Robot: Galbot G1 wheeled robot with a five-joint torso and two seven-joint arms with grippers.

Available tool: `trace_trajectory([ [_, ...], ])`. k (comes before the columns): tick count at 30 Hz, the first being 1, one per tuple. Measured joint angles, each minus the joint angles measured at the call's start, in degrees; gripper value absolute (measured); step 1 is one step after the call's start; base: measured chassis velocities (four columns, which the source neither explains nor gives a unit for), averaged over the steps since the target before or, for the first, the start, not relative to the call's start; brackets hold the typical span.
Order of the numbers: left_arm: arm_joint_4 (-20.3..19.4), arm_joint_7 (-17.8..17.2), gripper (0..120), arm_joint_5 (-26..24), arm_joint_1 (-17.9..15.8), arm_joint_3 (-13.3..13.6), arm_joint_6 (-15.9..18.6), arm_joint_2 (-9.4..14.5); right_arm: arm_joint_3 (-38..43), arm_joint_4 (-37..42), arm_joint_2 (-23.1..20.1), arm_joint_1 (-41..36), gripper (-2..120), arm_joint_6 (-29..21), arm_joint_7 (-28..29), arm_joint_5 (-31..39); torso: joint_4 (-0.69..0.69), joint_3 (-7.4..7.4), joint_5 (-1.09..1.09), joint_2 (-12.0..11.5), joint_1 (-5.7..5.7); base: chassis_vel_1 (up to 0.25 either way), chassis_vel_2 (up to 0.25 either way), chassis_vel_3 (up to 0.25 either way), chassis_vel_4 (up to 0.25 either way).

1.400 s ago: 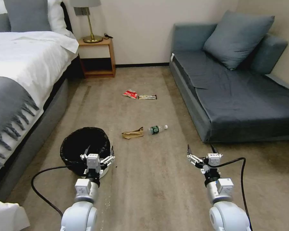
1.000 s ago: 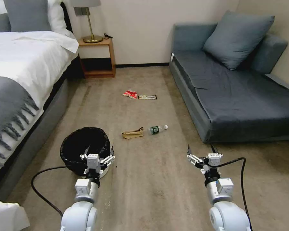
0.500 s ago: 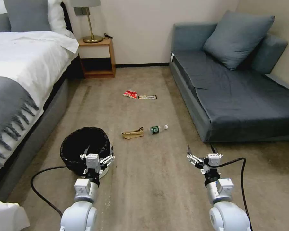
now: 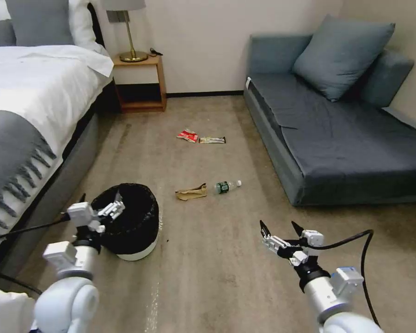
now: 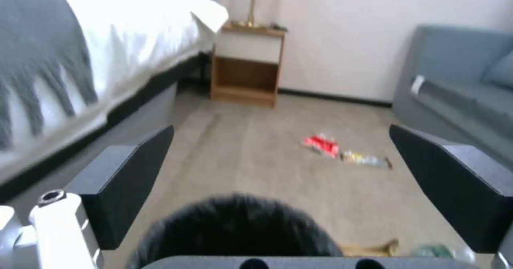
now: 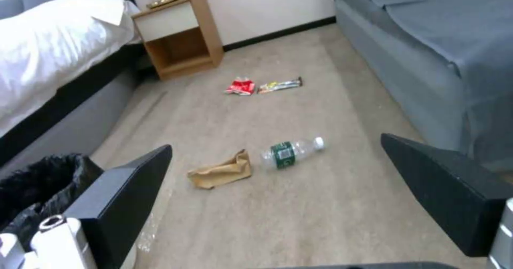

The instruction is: Pick up the trash bin, then pick up the garbage on the floor and place it into the trash bin.

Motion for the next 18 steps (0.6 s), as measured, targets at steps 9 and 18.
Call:
trace_trajectory([
  [9,0.80,-2.41,98,-3.95,-0.50,-1.89,1.44,2.70,0.08,-2.11,-0.24,1.82,100,0.46,-0.04,0.19,0.00,0.00,-0.05,0.00,0.00,0.000,0.000,0.000,0.000],
  [18,3.11,-5.17,97,-7.49,-1.05,-2.37,3.50,5.84,-0.26,-3.88,-0.20,3.79,100,0.97,-0.08,0.27,0.00,0.00,-0.05,0.00,0.00,0.000,0.000,0.000,0.000],
])
